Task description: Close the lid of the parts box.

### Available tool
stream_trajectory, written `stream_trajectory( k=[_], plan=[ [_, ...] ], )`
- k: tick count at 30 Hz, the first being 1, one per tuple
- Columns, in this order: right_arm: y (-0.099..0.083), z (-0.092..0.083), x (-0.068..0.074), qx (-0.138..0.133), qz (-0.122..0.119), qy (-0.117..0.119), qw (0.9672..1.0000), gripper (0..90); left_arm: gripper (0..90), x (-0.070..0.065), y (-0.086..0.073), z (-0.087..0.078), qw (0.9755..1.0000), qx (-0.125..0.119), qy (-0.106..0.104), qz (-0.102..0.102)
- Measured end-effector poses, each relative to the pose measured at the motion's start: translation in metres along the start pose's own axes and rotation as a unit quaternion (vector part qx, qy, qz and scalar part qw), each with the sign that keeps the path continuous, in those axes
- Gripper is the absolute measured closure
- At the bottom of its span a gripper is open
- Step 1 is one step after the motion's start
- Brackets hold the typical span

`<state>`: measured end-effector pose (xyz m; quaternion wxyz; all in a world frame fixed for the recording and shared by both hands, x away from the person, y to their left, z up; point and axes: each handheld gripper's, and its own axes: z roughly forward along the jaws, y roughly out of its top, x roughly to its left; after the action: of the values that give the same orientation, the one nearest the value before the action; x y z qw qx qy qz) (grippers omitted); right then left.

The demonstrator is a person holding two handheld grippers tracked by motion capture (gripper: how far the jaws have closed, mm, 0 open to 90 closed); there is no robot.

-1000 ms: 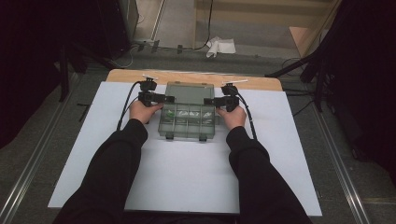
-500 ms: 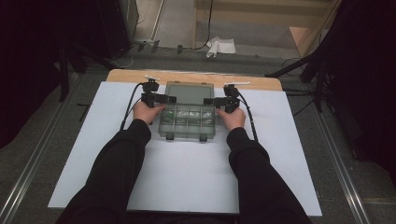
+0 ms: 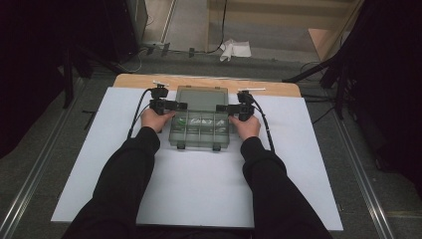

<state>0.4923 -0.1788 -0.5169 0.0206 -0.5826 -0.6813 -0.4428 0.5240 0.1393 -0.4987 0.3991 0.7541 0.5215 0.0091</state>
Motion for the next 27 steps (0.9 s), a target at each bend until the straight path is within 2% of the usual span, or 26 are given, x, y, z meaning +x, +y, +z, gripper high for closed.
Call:
stream_trajectory(
  k=[3,8,12,13,18,21,27],
  plan=[
    [0.000,0.000,0.000,0.000,-0.001,0.000,1.0000,38.6,43.9,0.003,0.000,0.000,0.9994,-0.002,-0.013,-0.031],
    [0.000,0.001,0.000,0.000,-0.003,0.001,1.0000,39.0,45.5,0.005,0.000,0.000,0.9995,-0.006,-0.017,-0.028],
    [0.000,0.002,0.000,-0.002,-0.004,0.002,1.0000,41.5,51.4,0.006,0.001,-0.003,0.9989,-0.015,-0.019,-0.041],
    [0.000,0.002,0.000,-0.002,-0.004,0.005,1.0000,42.1,53.7,0.006,0.002,-0.004,0.9988,-0.016,-0.018,-0.042],
    [0.000,0.004,0.004,-0.007,-0.015,-0.014,0.9998,45.7,57.4,0.007,0.003,-0.008,0.9990,-0.016,-0.019,-0.036],
    [0.000,0.003,0.002,-0.005,-0.014,-0.008,0.9999,47.4,57.8,0.007,0.002,-0.008,0.9989,-0.017,-0.019,-0.038],
    [0.002,-0.004,0.000,-0.017,-0.007,-0.001,0.9998,57.8,58.3,0.005,0.003,-0.010,0.9991,-0.026,-0.017,-0.028]
  ],
)
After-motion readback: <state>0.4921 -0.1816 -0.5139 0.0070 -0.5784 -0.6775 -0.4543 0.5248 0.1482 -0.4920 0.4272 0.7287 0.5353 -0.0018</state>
